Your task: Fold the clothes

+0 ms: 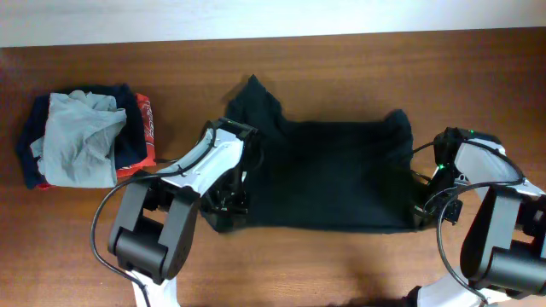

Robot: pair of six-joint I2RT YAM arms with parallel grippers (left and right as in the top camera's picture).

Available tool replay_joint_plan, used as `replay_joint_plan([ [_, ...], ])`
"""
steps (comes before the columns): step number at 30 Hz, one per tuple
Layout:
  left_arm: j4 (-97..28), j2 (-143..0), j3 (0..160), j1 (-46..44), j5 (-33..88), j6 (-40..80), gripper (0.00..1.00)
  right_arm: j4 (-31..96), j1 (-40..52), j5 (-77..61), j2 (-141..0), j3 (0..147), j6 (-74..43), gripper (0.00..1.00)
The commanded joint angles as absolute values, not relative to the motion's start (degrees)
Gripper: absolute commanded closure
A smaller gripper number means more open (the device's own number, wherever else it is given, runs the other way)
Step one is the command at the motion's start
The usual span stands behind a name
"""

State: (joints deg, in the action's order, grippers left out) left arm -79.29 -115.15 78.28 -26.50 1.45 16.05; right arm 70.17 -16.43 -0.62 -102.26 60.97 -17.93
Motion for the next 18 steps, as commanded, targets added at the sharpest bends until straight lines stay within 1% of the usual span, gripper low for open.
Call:
replay_joint_plan([
  [1, -78.41, -113.75, 78.76, -26.35, 1.08, 16.21, 0.14, 69.84, -16.62, 0.93, -101.16, 61.89, -18.48, 0.67],
  [2, -77.97, -113.75, 78.76, -26.35, 1.06, 16.21, 0.05, 69.69, -16.62, 0.93, -101.16, 61.89, -18.48, 0.62],
  [4, -77.25, -113.75, 78.76, -26.35, 1.06, 16.21, 0.03, 69.67, -16.62, 0.89, -101.16, 61.95, -18.31, 0.56],
  [6, -76.51, -113.75, 78.83, -26.35, 0.91, 16.16, 0.01, 69.84, -16.62, 0.62, -101.16, 62.37, -17.85, 0.54],
  [9, -76.40, -113.73, 79.88, -26.33, -0.60, 15.97, 0.01, 71.33, -16.62, 0.12, -101.16, 65.39, -17.39, 0.51],
  [11, -76.55, -113.62, 81.84, -26.30, -1.39, 15.97, 0.01, 72.88, -16.51, -2.00, -101.16, 69.45, -14.96, 0.25],
  [13, -76.58, -113.43, 86.26, -26.30, -2.50, 16.01, 0.01, 74.39, -16.47, -5.04, -101.16, 73.87, -12.14, 0.12],
  [15, -76.55, -113.43, 91.07, -26.28, -3.77, 15.99, 0.01, 75.37, -16.47, -7.11, -101.16, 79.09, -10.48, 0.11],
  [18, -75.09, -113.43, 100.22, -26.28, -7.90, 15.99, 0.01, 75.42, -16.47, -9.02, -101.16, 85.38, -9.17, 0.11],
])
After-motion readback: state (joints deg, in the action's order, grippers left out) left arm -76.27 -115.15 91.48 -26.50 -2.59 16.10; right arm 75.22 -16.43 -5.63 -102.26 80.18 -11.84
